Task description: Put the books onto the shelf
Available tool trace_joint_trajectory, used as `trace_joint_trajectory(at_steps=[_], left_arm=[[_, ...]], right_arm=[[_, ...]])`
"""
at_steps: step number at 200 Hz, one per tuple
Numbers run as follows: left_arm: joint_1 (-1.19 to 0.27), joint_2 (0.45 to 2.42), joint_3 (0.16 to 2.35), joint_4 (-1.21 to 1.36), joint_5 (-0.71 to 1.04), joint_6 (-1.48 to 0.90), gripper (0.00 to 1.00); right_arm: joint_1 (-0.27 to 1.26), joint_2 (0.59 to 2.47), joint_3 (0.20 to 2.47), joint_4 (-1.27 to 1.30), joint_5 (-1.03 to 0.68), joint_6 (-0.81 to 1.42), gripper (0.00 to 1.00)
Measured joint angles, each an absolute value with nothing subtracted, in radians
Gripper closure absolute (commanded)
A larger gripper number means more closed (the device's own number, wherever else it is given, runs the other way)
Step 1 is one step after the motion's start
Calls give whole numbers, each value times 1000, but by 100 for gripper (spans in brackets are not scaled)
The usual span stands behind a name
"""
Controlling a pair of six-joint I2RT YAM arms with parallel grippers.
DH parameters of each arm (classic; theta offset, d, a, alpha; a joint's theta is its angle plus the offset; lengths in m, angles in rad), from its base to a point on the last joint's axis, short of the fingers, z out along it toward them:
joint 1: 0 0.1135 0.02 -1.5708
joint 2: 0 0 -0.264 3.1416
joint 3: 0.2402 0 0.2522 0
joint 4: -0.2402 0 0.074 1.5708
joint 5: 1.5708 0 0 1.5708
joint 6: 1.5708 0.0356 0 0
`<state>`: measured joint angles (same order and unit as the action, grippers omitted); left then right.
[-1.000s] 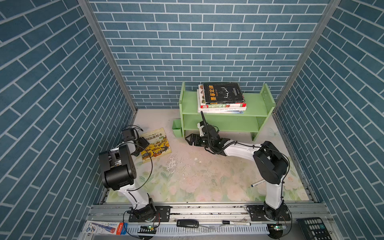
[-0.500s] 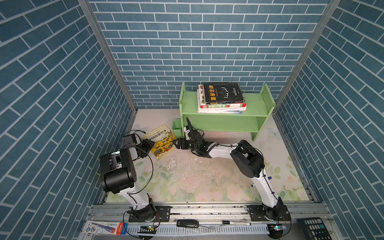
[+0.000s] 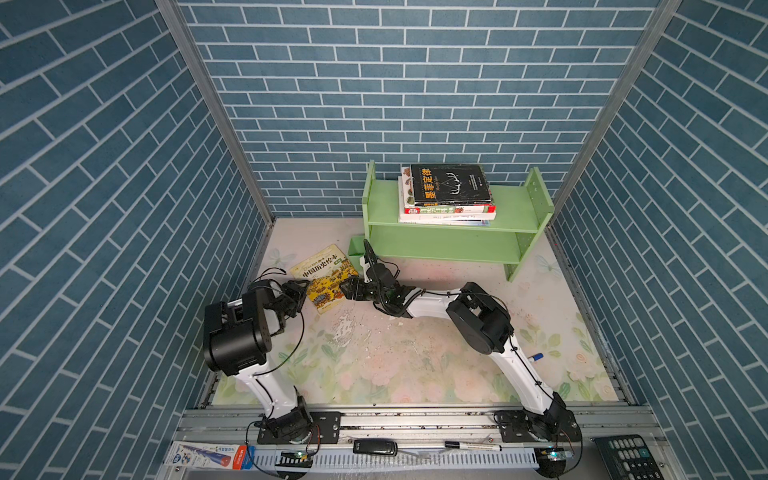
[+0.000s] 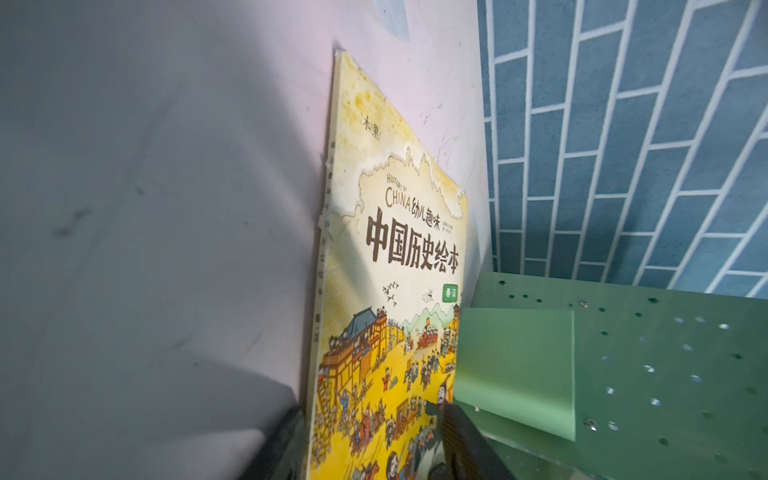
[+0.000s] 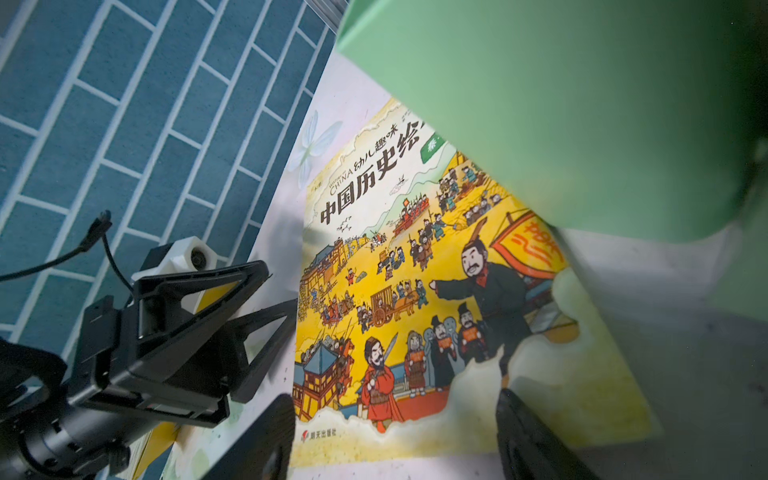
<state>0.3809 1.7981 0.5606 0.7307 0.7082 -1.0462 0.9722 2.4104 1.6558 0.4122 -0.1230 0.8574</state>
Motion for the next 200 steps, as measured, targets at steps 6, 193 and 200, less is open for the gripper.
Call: trace_joint_trajectory(at_steps=[6, 193, 200], left_arm=[[381, 1800, 550, 764, 717, -1073, 46], [332, 1885, 561, 905, 797, -1229, 76], [325, 1854, 575, 834, 787, -1187, 78]], right_arm=[[971, 2411, 1656, 412, -122, 860, 24], [966, 2408, 1625, 442, -110, 891, 25], [966, 2400, 1614, 439, -109, 891, 24]])
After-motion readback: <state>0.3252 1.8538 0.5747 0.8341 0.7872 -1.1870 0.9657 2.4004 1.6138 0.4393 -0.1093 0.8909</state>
